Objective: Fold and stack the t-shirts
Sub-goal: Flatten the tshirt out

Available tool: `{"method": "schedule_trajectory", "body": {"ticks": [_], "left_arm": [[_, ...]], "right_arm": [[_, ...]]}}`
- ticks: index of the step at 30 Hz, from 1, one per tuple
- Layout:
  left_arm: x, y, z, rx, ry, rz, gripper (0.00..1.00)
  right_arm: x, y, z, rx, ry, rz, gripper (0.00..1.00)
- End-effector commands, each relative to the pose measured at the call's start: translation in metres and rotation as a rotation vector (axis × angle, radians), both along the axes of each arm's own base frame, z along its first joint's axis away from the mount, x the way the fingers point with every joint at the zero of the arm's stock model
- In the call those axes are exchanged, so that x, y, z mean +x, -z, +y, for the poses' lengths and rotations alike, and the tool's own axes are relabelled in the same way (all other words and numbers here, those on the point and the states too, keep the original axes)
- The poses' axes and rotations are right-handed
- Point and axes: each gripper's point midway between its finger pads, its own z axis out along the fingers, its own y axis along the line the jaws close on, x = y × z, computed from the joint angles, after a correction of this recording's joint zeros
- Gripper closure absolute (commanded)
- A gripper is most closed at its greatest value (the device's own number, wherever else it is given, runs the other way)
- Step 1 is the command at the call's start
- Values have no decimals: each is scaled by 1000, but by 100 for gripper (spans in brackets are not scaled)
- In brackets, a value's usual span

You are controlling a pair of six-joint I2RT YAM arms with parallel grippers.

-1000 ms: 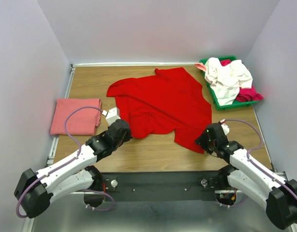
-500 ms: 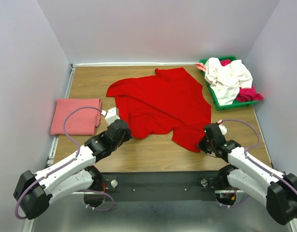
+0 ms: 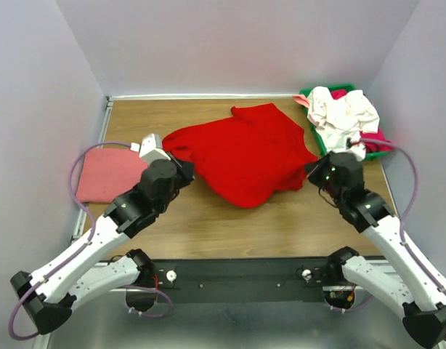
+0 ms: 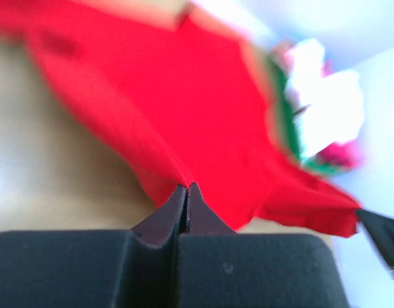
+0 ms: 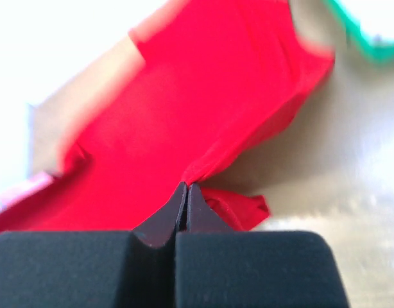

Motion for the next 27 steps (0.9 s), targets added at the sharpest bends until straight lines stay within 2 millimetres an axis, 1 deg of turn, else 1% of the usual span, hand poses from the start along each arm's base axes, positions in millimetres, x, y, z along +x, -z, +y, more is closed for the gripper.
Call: {"method": "schedule_trajectory", "body": {"ticks": [1, 2, 3, 4, 5, 6, 7, 8, 9, 10, 11, 12, 13, 14, 15, 16, 17, 18, 19, 20, 21, 22, 23, 25, 26, 27], "left_arm": [[0, -83, 34, -70, -129, -150, 100], [-2, -96, 40, -83, -146, -169, 100], [-8, -126, 52, -127, -174, -222, 100], [-14, -144, 60, -155, -181, -262, 100], [-19, -161, 64, -158, -167, -307, 100], [-25, -177, 68, -175, -157, -342, 100], [-35, -202, 74, -215, -140, -389, 100], [-45, -219, 83, -244, -134, -429, 100], [-53, -232, 89, -260, -126, -457, 100], [-66, -255, 101, -306, -126, -503, 100], [-81, -273, 112, -355, -115, -558, 100], [-92, -287, 117, -385, -90, -606, 100], [-106, -300, 113, -399, -11, -663, 100], [-124, -313, 120, -441, 27, -725, 100], [-136, -329, 122, -478, 64, -788, 100], [-151, -342, 122, -494, 121, -832, 100], [-156, -348, 121, -489, 147, -842, 100], [-172, -364, 124, -498, 195, -889, 100], [-177, -371, 124, -491, 217, -908, 100], [-182, -377, 123, -488, 237, -922, 100], [-181, -381, 118, -478, 256, -921, 100], [-190, -390, 120, -486, 280, -944, 100], [-188, -392, 117, -479, 287, -938, 100], [-191, -397, 119, -483, 289, -950, 100], [-189, -397, 119, -480, 281, -944, 100], [-186, -397, 121, -474, 259, -944, 100]], "right_arm": [[5, -95, -26, -57, 86, -213, 100], [4, -96, -30, -74, 94, -217, 100], [0, -129, -37, -75, 112, -283, 100], [-3, -145, -40, -72, 118, -316, 100], [-10, -178, -44, -50, 122, -381, 100], [-15, -194, -47, -45, 125, -410, 100], [-22, -206, -50, -53, 115, -430, 100], [-29, -223, -53, -46, 113, -465, 99], [-41, -252, -59, -32, 113, -527, 99], [-50, -264, -64, -27, 115, -550, 100], [-58, -277, -67, -20, 115, -575, 100], [-65, -288, -71, -23, 113, -600, 99], [-83, -312, -77, 2, 104, -653, 100], [-91, -323, -79, 13, 91, -679, 100], [-100, -335, -80, 15, 74, -709, 100], [-117, -356, -80, 38, 36, -761, 100], [-126, -368, -80, 46, 15, -794, 100], [-133, -374, -77, 39, -22, -806, 100], [-151, -394, -83, 62, -27, -860, 100], [-156, -401, -83, 64, -39, -874, 100], [-154, -405, -80, 56, -53, -876, 100], [-159, -411, -79, 62, -71, -891, 100], [-166, -420, -81, 68, -75, -917, 100], [-165, -425, -78, 66, -85, -923, 100], [-167, -428, -79, 67, -87, -933, 100], [-160, -427, -75, 55, -90, -921, 100]]}}
